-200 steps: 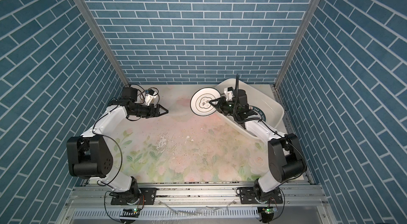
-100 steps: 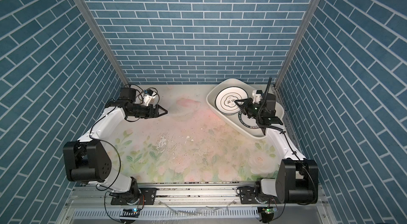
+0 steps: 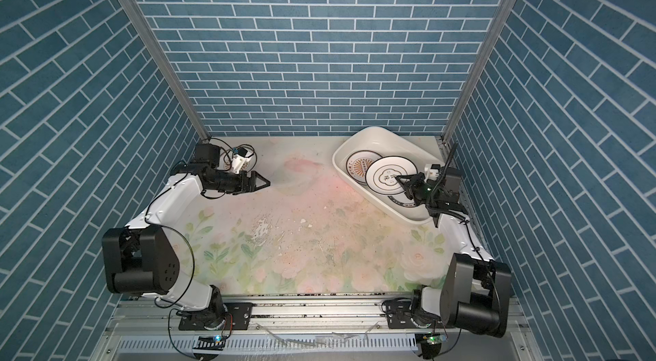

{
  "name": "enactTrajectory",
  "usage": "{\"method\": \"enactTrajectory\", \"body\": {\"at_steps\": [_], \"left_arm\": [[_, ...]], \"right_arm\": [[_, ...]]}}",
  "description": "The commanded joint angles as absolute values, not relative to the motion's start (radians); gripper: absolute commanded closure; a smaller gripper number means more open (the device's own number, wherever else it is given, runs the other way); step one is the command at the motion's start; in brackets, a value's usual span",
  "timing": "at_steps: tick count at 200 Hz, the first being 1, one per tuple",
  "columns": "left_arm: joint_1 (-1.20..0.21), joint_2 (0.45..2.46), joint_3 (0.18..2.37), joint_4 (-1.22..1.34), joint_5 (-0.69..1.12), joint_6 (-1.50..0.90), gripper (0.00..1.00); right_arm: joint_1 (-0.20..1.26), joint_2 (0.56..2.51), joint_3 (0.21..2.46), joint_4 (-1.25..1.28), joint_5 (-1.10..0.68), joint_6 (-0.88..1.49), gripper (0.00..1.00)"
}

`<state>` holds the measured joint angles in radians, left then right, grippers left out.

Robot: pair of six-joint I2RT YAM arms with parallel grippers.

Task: Place the plates into the plastic bin on the countertop
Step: Place the plate in the plastic bin.

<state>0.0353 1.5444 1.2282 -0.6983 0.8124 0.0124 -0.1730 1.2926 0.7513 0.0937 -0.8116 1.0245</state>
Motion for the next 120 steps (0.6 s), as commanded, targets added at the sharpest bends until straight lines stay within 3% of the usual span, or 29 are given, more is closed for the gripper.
{"method": "enactTrajectory", "body": {"at_steps": [1,120], "left_arm": [[0.042,1.524,1.232,-0.701,0.819,0.003,0.11],[0.041,1.509,1.235,-0.697,0.830,0.015,0.11]], "right_arm": [[-0.212,1.305,0.749,0.164,-0.865,0.978,0.83],[-0.296,1.491,0.793,0.050,-0.773,0.810,0.82]]}}
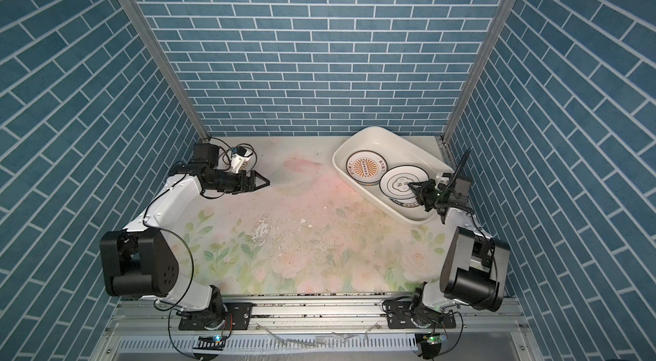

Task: Place the plates into the plastic bin on the countertop
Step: Place the plate in the plastic bin.

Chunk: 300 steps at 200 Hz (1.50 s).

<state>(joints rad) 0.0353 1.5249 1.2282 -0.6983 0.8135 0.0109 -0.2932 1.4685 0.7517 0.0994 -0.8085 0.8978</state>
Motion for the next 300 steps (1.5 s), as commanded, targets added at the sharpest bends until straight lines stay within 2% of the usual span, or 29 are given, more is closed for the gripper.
{"method": "enactTrajectory", "body": {"at_steps": [1,118,200,300], "left_arm": [[0.041,1.510,1.236,-0.698,0.830,0.014,0.11],[0.041,1.527,1.228,-0.681,0.839,0.011,0.11],[0.041,1.542,1.211,-0.669,0.842,0.016,0.11],[0.041,1.544,1.190,-0.666,0.847,0.033,0.11]], "right_arm": [[-0.296,1.492,0.795,0.045,-0.771,0.807,0.82],[-0.305,1.703,0.932,-0.059,-0.716,0.715,0.81],[-0.304,1.690,0.979,-0.255,-0.615,0.620,0.62],[-0.305,1.729,1.077,-0.446,-0.480,0.536,0.56]]}}
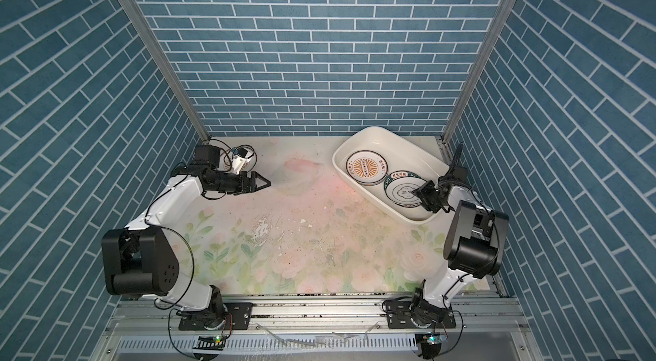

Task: Place the plates into the plastic bin on the countertop
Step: Place the plate in the plastic bin.

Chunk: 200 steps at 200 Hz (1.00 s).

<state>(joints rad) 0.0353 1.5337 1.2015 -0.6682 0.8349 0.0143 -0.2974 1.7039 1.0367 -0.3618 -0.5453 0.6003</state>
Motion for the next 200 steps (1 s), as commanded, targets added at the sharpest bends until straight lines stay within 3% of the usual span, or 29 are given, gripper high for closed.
{"method": "enactTrajectory", "body": {"at_steps": [1,200], "left_arm": [[0.041,1.544,1.190,-0.667,0.847,0.033,0.11],[0.041,1.600,1.245,-0.665,0.866,0.005,0.10]], "right_arm": [[-0.304,1.730,1.079,-0.448,-0.478,0.536,0.56],[-0.239,1.893,1.347,-0.742,-0.220,0.425,0.53]]}}
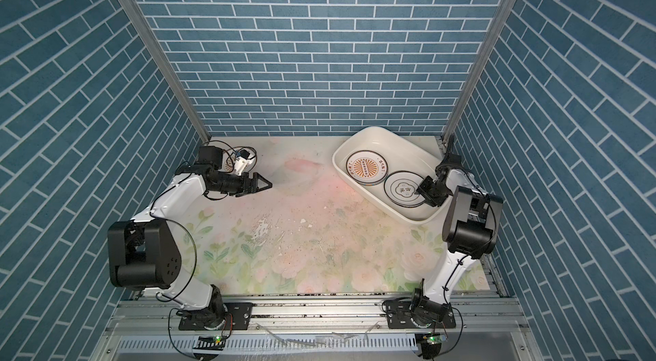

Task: Place the plates into the plastic bin on the countertop
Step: Place the plate in the plastic bin.

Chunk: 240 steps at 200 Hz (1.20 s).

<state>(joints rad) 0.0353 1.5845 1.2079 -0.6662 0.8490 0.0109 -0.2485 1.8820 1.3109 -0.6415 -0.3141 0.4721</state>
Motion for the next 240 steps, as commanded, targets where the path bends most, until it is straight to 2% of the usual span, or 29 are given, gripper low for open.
{"method": "enactTrajectory", "body": {"at_steps": [1,89,145,191,240], "left_arm": [[0.042,1.601,1.247,-0.665,0.866,0.005,0.10],[0.044,1.620,1.303,-0.647,0.830,-0.037,0.08],[0.064,1.638,1.392,-0.628,0.647,-0.048,0.05],[0.111,1.689,1.481,-0.591,0.544,-0.049,0.01],[0.147,1.851,1.667,-0.567,0.442,-0.060,0.00]], "right_arm": [[-0.239,1.893,1.348,-0.743,-0.216,0.426,0.53],[-0.238,1.785,1.402,-0.795,-0.140,0.435,0.51],[-0.210,1.576,1.360,-0.699,-0.169,0.471,0.51],[-0.095,1.385,1.285,-0.589,-0.242,0.493,0.53],[0.136,1.210,1.157,-0.372,-0.347,0.543,0.54]]}}
